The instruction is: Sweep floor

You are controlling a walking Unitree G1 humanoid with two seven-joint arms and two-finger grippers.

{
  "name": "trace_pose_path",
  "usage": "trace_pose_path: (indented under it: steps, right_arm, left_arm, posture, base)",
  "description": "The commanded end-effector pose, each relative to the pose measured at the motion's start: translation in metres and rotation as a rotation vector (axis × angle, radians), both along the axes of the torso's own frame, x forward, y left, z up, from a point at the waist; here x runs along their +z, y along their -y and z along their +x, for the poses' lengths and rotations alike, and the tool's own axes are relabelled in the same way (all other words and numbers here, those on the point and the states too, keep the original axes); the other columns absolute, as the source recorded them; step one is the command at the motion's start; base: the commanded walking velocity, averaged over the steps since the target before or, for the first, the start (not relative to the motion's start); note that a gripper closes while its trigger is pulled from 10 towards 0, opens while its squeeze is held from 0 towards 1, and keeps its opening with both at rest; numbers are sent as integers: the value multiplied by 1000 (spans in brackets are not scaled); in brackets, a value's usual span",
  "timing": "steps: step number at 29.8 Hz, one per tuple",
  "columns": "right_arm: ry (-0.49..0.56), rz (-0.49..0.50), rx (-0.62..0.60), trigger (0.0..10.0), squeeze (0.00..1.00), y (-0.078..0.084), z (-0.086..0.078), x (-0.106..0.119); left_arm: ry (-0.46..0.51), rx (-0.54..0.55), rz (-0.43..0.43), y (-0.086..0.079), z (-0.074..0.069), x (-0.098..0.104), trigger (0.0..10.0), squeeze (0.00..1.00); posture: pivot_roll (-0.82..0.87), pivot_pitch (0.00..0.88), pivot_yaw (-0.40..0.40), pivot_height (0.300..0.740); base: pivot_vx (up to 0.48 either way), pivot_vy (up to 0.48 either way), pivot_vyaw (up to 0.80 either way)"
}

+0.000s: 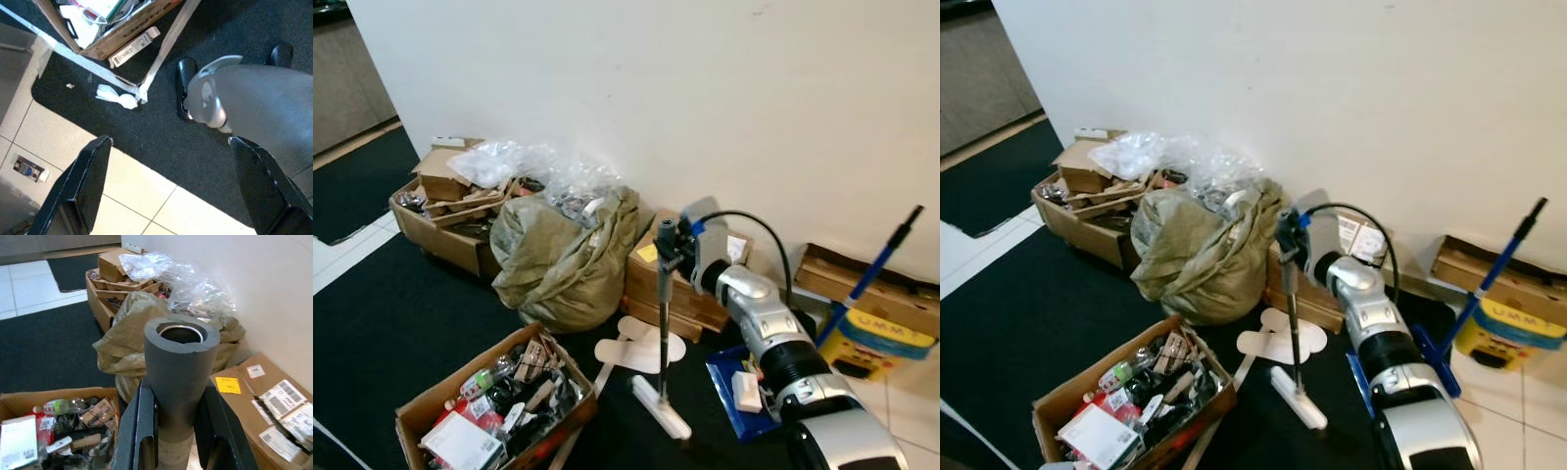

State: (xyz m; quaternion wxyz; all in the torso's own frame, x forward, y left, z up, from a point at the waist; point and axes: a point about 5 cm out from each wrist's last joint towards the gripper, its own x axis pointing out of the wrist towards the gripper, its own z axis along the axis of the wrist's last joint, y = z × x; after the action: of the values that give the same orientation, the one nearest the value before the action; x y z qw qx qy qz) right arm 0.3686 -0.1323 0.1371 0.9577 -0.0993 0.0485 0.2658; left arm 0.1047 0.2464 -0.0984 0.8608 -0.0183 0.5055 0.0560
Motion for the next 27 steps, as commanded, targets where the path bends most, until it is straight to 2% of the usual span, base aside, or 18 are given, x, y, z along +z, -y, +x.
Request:
trace_pose_path:
  steps: [1, 7, 18, 27]
  right_arm:
    - [1, -13, 53, 10000, 0, -11, -4, 2]
    - [-30, -9, 128, 10000, 0, -19, -12, -3]
    - [-57, -21, 170, 10000, 0, -22, -17, -7]
    - [-101, -13, 183, 10000, 0, -29, -25, -20]
  left_arm:
    - [-15, -4, 0, -1, -4, -1, 10000, 0]
    - [-8, -7, -2, 0, -1, 0, 10000, 0]
    - [-10, -11, -10, 2, 0, -1, 10000, 0]
    - [-7, -10, -13, 3, 0, -1, 10000, 0]
  posture:
    - [-57, 0, 6, 740]
    - [-63, 0, 7, 740]
    - [-89, 0, 2, 740]
    - [-88, 0, 2, 740]
  base:
    - [-322, 0, 0]
    - [-322, 0, 0]
    - [-324, 0, 0]
    - [-323, 0, 0]
